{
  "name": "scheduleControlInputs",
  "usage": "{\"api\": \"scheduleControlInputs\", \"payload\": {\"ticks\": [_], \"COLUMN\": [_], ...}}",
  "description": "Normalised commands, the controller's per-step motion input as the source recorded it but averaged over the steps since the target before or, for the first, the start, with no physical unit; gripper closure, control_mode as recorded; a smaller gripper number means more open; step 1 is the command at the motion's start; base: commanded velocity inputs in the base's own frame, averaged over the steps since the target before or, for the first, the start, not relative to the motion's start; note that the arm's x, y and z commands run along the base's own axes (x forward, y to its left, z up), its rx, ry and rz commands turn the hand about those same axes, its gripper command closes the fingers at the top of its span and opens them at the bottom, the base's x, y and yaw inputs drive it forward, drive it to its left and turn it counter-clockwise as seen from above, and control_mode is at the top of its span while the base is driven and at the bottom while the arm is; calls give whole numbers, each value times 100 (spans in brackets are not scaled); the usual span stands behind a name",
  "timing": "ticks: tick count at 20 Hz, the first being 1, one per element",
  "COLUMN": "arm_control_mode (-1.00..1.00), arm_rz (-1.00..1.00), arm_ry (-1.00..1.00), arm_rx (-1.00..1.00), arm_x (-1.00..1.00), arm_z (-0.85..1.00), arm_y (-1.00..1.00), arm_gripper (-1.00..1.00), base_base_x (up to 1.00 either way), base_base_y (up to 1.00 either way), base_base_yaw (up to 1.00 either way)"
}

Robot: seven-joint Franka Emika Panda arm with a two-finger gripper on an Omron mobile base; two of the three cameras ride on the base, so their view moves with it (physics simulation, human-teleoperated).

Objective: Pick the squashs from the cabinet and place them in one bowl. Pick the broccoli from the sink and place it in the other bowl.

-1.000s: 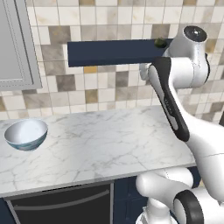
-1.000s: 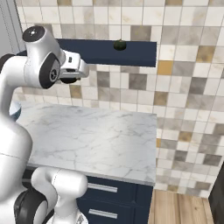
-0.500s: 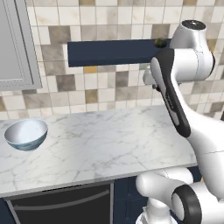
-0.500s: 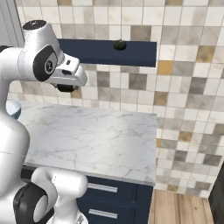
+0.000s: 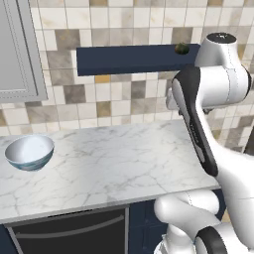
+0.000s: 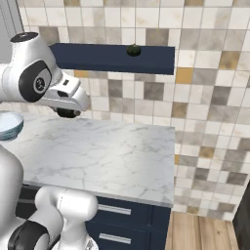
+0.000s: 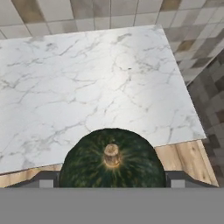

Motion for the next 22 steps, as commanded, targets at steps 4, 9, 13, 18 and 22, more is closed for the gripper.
{"api": "scheduleControlInputs", "payload": {"ticks": [4,9,13,18,22], "arm_control_mode": [-100,-100,100,100,100], "arm_rz": [0,0,0,0,0], "arm_ry": [0,0,0,0,0], "arm_rx": [2,0,0,0,0], "arm_x": [-37,0,0,0,0], "arm_z": [-4,0,0,0,0], "arm_y": [0,8,12,0,0], "arm_gripper": [100,100,100,100,100], "base_base_x": [0,0,1,22,25], "base_base_y": [0,0,16,66,92], "base_base_yaw": [0,0,0,-3,-3]}}
